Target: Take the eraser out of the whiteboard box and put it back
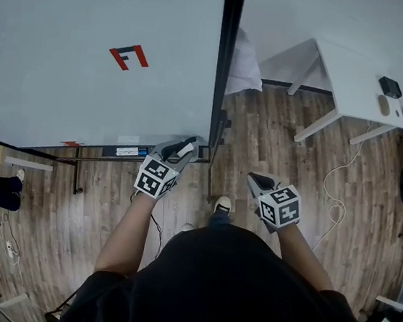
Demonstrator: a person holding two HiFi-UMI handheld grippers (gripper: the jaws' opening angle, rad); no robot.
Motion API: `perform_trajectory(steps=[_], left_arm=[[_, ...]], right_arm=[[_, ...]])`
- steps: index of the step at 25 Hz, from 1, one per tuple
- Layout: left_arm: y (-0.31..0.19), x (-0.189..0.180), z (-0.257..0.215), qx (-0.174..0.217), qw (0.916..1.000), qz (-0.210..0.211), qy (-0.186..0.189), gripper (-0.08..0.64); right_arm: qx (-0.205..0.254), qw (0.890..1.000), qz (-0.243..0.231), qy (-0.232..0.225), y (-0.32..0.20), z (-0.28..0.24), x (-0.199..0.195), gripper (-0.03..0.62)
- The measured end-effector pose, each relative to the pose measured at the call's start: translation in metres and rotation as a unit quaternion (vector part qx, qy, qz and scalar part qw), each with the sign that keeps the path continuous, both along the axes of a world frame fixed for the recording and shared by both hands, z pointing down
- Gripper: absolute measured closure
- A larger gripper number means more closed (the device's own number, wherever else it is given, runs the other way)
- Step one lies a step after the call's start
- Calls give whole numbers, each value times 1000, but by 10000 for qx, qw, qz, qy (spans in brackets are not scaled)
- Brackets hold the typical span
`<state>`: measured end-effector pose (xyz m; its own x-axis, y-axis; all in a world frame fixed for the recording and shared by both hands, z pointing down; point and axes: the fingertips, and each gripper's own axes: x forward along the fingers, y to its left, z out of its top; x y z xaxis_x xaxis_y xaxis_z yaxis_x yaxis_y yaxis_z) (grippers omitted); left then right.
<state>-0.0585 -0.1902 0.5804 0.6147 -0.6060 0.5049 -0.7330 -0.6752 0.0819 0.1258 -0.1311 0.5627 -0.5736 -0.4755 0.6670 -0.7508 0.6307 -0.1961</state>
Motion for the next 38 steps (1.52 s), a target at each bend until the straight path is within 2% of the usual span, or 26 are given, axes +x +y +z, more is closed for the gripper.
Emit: perform_trajectory(steps=[17, 26, 38], left_arm=[[-11, -1, 56, -437, 9989, -156, -45, 407], [-16, 2, 84, -616, 9978, -117, -193, 407], [-16, 6, 91, -674, 9975, 23, -215, 405]], right_arm=[[-197, 9998, -20, 65, -16, 19, 7, 598], [-244, 9997, -25, 95, -22, 25, 7, 598], [-259, 9996, 24, 128, -19, 26, 6, 598]])
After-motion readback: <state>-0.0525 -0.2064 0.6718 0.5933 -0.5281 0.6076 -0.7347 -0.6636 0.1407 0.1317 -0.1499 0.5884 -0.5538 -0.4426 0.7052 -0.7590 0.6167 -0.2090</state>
